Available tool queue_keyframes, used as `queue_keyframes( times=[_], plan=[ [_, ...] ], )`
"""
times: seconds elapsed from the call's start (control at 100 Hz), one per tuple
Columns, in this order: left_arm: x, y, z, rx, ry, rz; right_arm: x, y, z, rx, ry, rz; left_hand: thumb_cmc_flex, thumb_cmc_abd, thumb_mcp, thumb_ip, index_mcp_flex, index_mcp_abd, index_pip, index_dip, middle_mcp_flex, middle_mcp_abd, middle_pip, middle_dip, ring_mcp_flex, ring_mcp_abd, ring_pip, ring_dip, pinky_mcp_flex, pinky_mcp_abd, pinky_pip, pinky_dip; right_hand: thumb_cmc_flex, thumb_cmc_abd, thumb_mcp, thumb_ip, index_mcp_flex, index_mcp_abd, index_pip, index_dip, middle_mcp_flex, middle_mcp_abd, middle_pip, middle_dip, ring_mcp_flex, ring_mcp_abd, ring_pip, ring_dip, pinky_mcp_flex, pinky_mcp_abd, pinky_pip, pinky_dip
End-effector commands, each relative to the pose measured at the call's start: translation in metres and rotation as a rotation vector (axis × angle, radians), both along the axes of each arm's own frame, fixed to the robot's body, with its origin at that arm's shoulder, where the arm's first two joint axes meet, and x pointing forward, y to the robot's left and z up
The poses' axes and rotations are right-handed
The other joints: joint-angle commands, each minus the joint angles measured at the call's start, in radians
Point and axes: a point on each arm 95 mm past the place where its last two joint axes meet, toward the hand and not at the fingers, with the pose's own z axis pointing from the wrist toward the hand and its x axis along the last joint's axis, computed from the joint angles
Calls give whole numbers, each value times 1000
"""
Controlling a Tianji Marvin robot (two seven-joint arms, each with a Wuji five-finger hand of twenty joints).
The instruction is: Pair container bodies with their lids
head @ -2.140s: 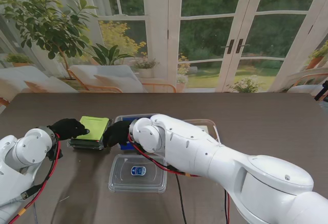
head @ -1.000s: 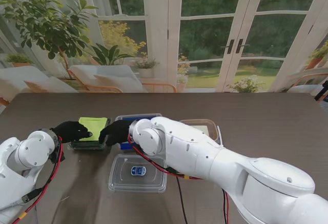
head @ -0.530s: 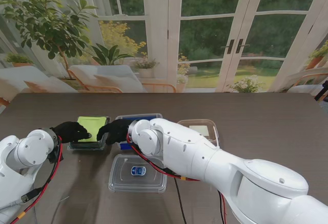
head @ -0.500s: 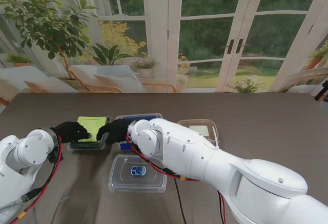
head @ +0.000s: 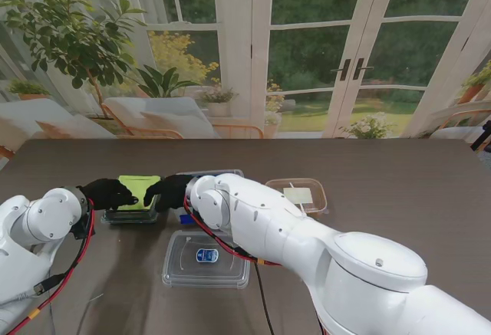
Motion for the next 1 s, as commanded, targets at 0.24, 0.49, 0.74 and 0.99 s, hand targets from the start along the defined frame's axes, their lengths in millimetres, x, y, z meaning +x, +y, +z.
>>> queue_keyframes(
  times=[0.24, 0.49, 0.74, 0.99],
  plan=[
    [5, 1, -2, -15, 21, -4, 2, 15, 5, -43, -15, 67, 8, 32, 4, 0, -13, -13, -1, -1, -6, 12, -12, -25, 19, 41, -5, -2, -9, -37, 11, -8, -27, 28, 18, 34, 87, -31, 27, 9, 23, 0, -1, -5, 44, -9, 25, 12, 319, 20, 29, 22],
    [6, 0, -1, -27, 24, -6, 1, 19, 3, -100, -27, 107, 8, 32, 3, 0, -8, -10, 1, 0, -4, 14, -13, -27, 19, 45, -7, -3, -11, -35, 11, -9, -35, 37, 19, 36, 142, -39, 18, 5, -9, -14, -2, 3, 44, -21, 6, 2, 299, -2, 18, 20],
    [10, 0, 7, -24, 20, -21, 0, 20, -1, -142, -29, 129, 6, 34, 0, 0, -7, -11, 1, 0, -3, 16, -14, -27, 20, 46, -7, -2, -10, -34, 12, -9, -40, 45, 13, 38, 142, -43, 13, 6, -19, -17, 0, 7, 45, -24, -3, -4, 286, -14, 15, 23],
    [11, 0, 9, -18, 27, -31, 0, 18, -2, -170, -34, 142, 4, 36, -5, 1, -7, -15, 1, 0, -2, 12, -14, -26, 22, 43, -6, -2, -8, -35, 12, -9, -48, 52, 7, 40, 148, -35, 20, 11, -14, -23, 3, 10, 46, -31, -6, -10, 287, -19, 15, 25]
  ],
)
